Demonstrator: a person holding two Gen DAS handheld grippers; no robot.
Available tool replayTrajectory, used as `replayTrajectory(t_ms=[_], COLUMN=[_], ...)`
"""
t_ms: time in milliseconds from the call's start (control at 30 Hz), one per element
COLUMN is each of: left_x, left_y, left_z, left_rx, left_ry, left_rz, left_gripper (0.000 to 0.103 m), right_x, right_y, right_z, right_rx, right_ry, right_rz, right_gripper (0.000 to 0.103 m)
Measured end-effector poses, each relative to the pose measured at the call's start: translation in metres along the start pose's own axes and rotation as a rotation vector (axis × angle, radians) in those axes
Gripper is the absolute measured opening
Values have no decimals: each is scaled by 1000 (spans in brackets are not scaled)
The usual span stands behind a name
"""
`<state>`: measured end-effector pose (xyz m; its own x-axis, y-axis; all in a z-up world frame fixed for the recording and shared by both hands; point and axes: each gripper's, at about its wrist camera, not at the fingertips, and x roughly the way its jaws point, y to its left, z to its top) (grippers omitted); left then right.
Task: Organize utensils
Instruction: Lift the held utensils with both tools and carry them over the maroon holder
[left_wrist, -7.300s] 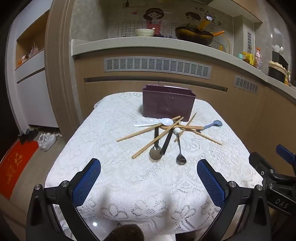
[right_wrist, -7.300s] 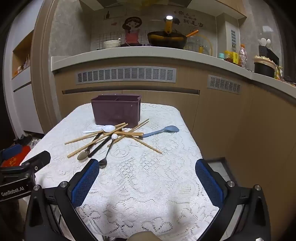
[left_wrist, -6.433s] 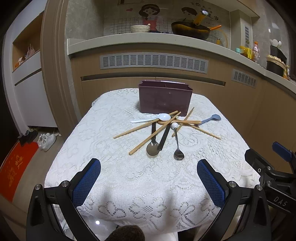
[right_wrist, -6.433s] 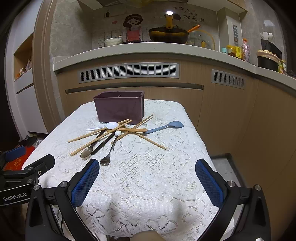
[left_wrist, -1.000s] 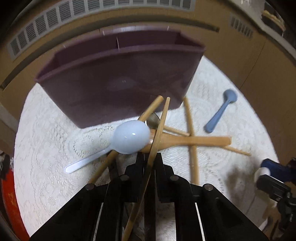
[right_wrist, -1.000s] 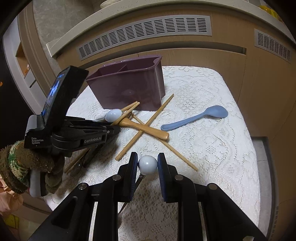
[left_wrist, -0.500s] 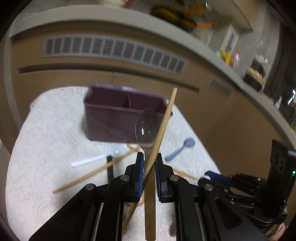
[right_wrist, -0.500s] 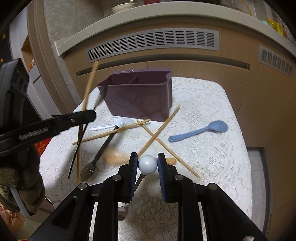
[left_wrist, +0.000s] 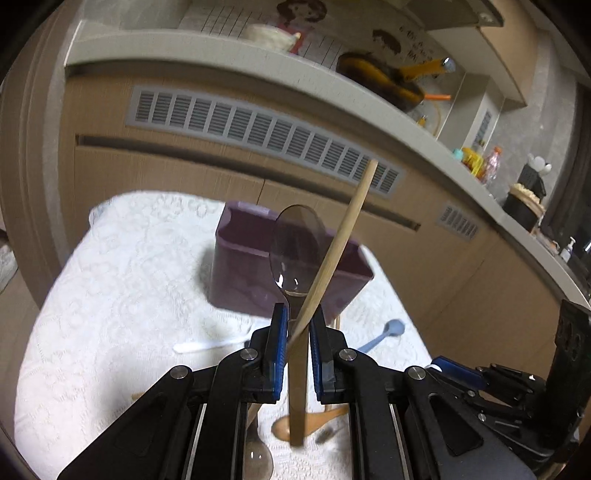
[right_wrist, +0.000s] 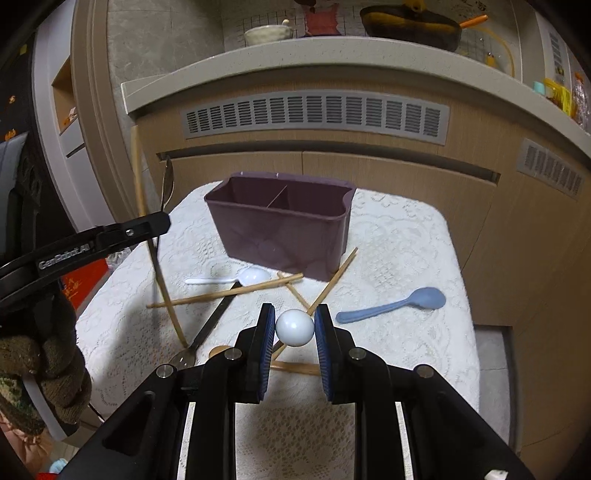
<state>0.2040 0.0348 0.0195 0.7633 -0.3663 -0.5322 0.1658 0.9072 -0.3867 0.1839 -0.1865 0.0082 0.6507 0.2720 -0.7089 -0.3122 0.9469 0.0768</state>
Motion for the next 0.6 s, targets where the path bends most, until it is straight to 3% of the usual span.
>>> replayTrajectory(t_ms=[200, 600], left_x=[-7, -53], left_y=[-5, -48], left_z=[3, 61], left_rx=[4, 146], left_ry=[-25, -136], left_rz=[-23, -68], left_gripper=[12, 12], right_x=[-1, -49], right_y=[-10, -9], right_z=[0, 53], right_rx=[36, -32], right_ry=[0, -155], right_rz=[18, -19], right_gripper=[21, 21])
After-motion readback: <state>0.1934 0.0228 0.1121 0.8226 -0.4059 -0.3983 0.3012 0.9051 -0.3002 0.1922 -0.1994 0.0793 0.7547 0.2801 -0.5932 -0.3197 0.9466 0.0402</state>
